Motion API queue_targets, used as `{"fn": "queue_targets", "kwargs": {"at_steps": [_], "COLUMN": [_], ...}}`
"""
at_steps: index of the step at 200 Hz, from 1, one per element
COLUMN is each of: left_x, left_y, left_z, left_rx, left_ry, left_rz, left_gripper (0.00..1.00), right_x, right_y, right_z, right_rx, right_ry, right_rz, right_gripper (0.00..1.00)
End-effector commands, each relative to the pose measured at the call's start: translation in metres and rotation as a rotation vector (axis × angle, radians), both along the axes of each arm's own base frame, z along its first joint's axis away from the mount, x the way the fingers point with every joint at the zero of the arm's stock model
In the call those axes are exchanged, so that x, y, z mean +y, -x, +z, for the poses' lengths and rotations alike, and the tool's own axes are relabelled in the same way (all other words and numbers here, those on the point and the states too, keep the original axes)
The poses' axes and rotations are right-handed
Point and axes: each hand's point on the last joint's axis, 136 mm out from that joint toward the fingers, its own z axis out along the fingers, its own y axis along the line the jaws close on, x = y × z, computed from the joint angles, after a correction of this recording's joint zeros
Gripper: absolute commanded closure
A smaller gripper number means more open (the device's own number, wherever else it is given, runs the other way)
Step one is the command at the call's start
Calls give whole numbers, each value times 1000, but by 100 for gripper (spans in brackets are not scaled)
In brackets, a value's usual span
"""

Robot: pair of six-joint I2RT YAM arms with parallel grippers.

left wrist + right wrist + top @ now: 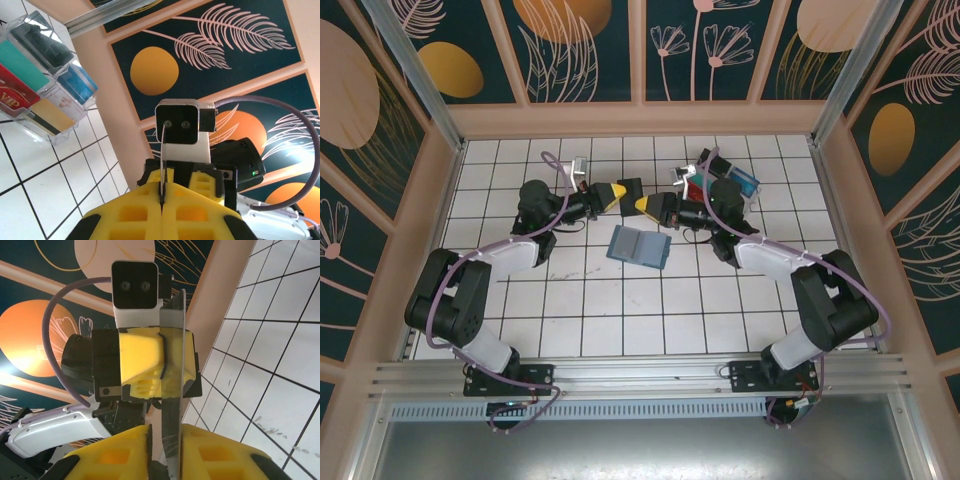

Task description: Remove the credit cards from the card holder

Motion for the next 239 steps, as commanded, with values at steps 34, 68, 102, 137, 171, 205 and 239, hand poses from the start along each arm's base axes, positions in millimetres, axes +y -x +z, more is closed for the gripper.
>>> {"fn": "queue_targets", "kwargs": {"at_steps": [34,68,102,137,171,205,239], "left_x": [11,45,87,117,120,104,89], "left_y": [-13,-35,-38,-36,-33,-30,-26], "left_z": [-11,-73,-101,-113,-118,-127,-141], "left_rx": [40,164,205,215,219,238,279], "left_ry": [-90,-485,-729,-865,-886,-819,-750], "left_rz": [102,294,439,527,520,448,374], "left_gripper": [59,20,1,1,1,1,1], "right_x": [-5,-52,-111,-146,-184,-196,-216], "right_y": [-22,-70,-122,-158,-198,-212,-235], "right_z": [2,-13,-26,-32,-39,-64,-69], "right_rx": [-66,-175,-333,-503,-530,-645,-706], "right_ry": [86,398,805,1027,1123,1207,1275], "right_rz": [-93,-306,-463,-435,-390,-197,-139], "right_gripper": [100,100,100,100,100,100,100]}}
